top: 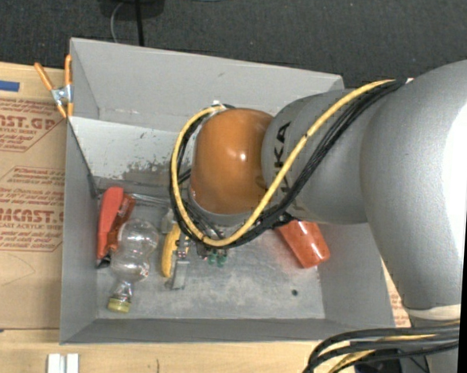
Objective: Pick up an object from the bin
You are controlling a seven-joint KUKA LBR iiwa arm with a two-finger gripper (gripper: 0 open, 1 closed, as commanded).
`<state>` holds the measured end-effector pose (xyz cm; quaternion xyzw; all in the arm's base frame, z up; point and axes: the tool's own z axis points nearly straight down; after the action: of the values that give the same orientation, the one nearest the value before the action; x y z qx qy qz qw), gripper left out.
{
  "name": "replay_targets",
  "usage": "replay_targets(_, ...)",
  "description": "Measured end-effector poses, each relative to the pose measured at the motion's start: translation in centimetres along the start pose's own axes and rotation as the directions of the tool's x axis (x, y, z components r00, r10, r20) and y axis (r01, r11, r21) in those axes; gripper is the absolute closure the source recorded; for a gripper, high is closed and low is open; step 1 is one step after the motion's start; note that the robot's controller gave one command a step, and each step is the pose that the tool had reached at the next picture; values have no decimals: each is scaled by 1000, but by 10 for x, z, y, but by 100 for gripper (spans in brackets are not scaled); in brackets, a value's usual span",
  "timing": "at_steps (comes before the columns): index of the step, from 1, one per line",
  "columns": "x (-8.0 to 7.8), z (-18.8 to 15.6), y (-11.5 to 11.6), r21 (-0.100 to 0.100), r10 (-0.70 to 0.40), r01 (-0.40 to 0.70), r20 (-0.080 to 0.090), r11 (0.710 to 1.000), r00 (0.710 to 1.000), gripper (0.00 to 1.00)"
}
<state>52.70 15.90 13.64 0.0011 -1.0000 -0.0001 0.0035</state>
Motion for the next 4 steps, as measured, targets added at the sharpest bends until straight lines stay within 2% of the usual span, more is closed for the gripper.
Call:
replay_targets(1, -2, -4, -1, -1, 2, -2, 7, 1000, 1000, 0)
replay_targets(2, -19, 19, -8, 0, -252, 252, 10, 968, 968, 0)
replay_targets(3, -43, 58, -23, 4, -601, 601, 10, 799, 799, 0)
replay_targets(4, -48, 67, -28, 1, -523, 523, 11, 852, 852, 0)
